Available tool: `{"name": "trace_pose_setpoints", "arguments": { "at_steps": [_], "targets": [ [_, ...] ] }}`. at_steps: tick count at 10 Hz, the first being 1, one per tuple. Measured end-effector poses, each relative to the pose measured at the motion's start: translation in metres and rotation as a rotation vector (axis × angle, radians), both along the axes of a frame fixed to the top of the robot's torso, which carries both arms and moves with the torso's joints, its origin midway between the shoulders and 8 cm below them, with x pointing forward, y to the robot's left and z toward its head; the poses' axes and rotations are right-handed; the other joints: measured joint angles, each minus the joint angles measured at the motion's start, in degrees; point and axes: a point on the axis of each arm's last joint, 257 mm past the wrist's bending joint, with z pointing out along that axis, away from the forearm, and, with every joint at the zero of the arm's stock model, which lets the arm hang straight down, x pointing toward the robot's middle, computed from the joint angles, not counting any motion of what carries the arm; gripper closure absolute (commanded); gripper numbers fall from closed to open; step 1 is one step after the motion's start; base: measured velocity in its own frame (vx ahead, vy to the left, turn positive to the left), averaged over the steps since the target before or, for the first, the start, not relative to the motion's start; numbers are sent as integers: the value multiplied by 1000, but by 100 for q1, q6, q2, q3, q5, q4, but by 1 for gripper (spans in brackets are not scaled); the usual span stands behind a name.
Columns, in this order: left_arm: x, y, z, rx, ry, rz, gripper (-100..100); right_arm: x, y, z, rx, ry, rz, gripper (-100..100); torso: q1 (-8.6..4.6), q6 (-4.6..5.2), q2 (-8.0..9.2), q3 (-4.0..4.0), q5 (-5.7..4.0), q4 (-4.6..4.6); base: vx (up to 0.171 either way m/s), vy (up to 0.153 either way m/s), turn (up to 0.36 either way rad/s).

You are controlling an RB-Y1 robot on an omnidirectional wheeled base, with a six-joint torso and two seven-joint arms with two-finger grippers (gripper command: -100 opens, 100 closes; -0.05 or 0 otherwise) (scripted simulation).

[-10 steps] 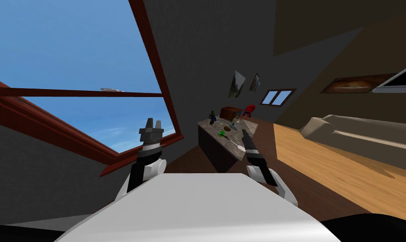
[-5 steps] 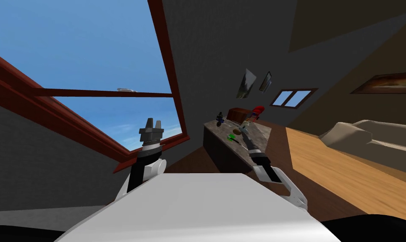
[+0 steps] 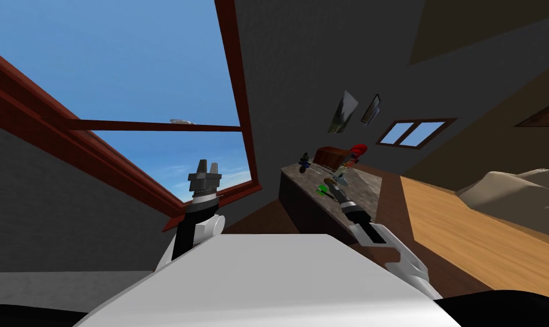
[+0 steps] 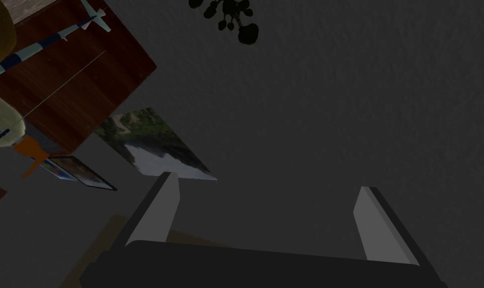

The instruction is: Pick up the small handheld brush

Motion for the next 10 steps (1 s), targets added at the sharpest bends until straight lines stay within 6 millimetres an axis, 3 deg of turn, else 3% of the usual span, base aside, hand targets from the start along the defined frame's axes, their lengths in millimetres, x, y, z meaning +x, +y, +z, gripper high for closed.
{"name": "trace_pose_setpoints", "arguments": {
  "at_steps": [10],
  "targets": [
    [0, 0, 0, 0, 0, 0, 0, -3, -58, -48, -384, 238, 5, -100, -23, 1, 13, 7, -5, 3, 43, 66, 68]
  ]
}}
